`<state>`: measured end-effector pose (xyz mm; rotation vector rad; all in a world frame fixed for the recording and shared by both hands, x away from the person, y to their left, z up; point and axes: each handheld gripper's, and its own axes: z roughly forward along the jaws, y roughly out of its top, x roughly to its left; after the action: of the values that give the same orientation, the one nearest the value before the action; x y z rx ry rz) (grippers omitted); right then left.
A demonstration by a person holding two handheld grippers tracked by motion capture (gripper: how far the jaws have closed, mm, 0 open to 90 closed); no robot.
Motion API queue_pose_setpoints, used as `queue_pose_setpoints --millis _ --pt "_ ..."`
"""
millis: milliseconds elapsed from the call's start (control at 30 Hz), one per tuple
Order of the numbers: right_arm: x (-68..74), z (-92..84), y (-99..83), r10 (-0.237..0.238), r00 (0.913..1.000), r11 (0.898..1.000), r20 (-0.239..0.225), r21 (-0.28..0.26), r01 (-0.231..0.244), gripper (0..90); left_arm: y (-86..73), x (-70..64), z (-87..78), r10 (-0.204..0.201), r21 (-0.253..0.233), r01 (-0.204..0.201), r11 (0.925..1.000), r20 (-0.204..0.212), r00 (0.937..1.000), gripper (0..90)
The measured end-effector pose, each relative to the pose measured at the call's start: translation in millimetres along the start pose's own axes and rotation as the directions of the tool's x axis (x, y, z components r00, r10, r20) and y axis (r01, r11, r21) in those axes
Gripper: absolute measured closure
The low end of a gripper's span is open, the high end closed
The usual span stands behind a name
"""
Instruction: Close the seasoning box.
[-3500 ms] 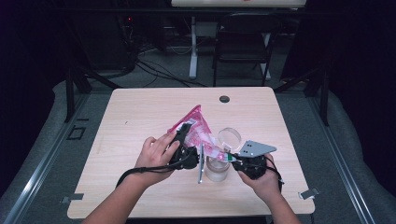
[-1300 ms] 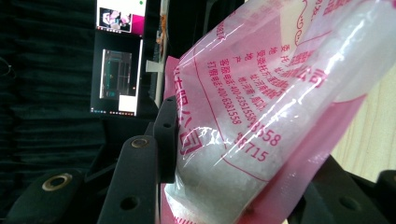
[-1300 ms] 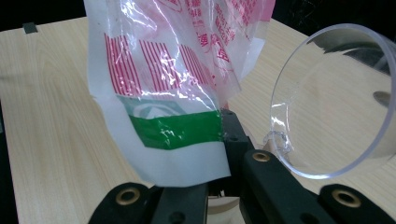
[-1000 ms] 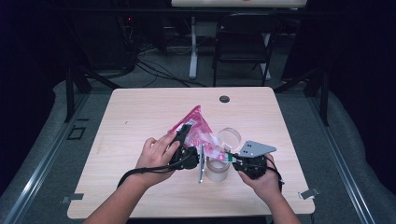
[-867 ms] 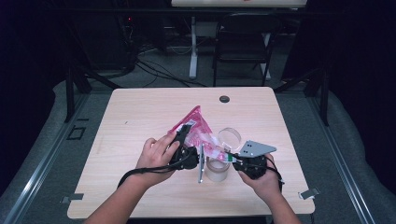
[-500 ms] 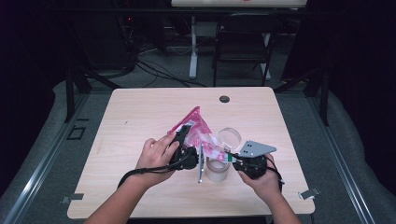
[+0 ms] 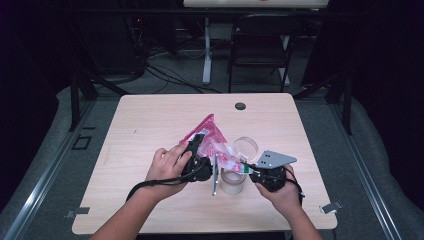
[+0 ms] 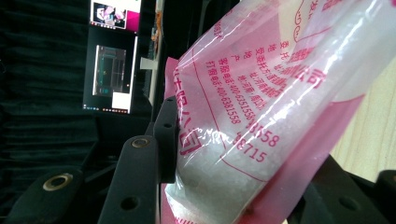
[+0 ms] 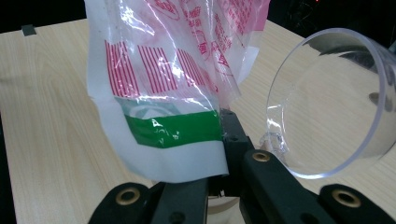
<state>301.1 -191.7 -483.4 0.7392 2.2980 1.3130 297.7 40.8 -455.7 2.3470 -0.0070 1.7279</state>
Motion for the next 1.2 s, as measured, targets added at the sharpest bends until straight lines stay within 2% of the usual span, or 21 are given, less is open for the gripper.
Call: queue_pose_setpoints --millis 1200 --pt "-0.1 0.5 -0.3 0.0 1.0 1.0 -0.002 0.0 0.0 90.0 2.4 1.3 -0.4 0.028 -0.003 -0.028 0.9996 -0.017 0.9995 60.4"
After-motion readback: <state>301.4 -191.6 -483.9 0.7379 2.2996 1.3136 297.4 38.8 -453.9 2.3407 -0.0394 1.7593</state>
